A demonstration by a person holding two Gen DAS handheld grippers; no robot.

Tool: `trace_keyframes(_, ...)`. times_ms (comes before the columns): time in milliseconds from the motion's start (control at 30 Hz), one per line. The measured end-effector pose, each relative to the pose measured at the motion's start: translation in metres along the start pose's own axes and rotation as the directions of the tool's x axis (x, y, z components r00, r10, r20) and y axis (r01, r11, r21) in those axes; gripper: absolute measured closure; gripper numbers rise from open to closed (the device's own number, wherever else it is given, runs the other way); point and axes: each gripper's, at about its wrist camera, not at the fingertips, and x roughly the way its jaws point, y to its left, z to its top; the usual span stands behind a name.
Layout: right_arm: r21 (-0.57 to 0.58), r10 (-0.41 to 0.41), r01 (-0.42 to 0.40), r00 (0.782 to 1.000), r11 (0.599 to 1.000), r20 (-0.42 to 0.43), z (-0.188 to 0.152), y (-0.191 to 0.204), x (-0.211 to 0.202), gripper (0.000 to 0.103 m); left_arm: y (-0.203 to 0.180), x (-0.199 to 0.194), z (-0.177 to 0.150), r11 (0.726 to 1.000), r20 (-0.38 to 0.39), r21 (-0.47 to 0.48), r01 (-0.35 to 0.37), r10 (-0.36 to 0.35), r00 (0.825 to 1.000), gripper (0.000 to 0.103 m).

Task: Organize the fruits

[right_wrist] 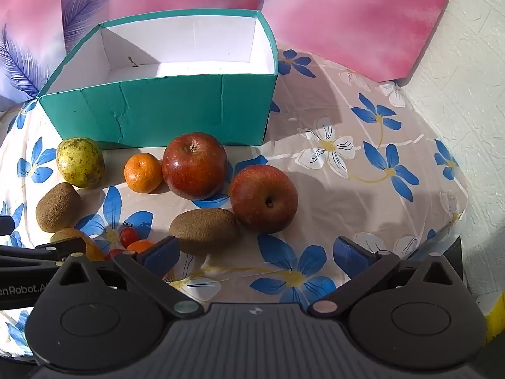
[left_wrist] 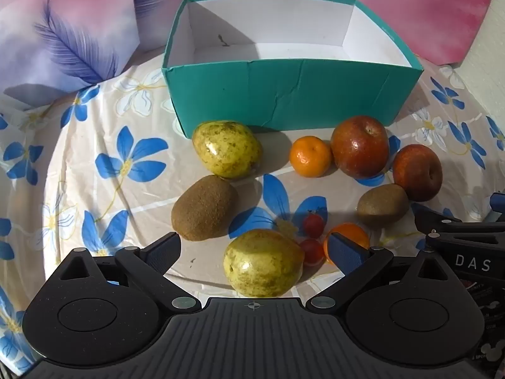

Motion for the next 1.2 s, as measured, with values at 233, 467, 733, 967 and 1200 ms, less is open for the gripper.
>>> trace_keyframes(233, 0.002, 0.004, -0.004, 1.000, 1.000, -0.001, 0.000, 0.000, 0.002, 0.000, -0.001, -0.003, -0.001, 1.000, -0.001, 0.001, -0.010, 0.010, 1.000, 0.001)
trace_keyframes(467, -0.003, 0.000, 0.000, 1.000, 1.000, 0.000, 0.000, -0.001, 0.003, 0.000, 0.000, 0.007, -0.001, 1.000, -0.010, 0.005, -0.003, 0.003, 1.000, 0.001)
trace_keyframes(733, -0.001, -0.003, 0.003, 1.000, 1.000, -0.002, 0.003, -0.003, 0.006, 0.000, 0.001, 0.008, -0.001, 1.000, -0.012, 0.005, -0.006, 0.006, 1.000, 0.001)
trace_keyframes(967, -0.001, -0.003, 0.003, 1.000, 1.000, 0.000, 0.003, -0.003, 0.005, 0.000, 0.003, 0.009, -0.002, 1.000, -0.012, 0.005, -0.003, 0.003, 1.000, 0.001)
trace_keyframes(1200, 0.000, -0.003, 0.003, 1.000, 1.000, 0.000, 0.003, -0.003, 0.005, 0.000, 0.003, 0.009, -0.002, 1.000, -0.014, 0.006, -0.005, 0.005, 1.000, 0.001)
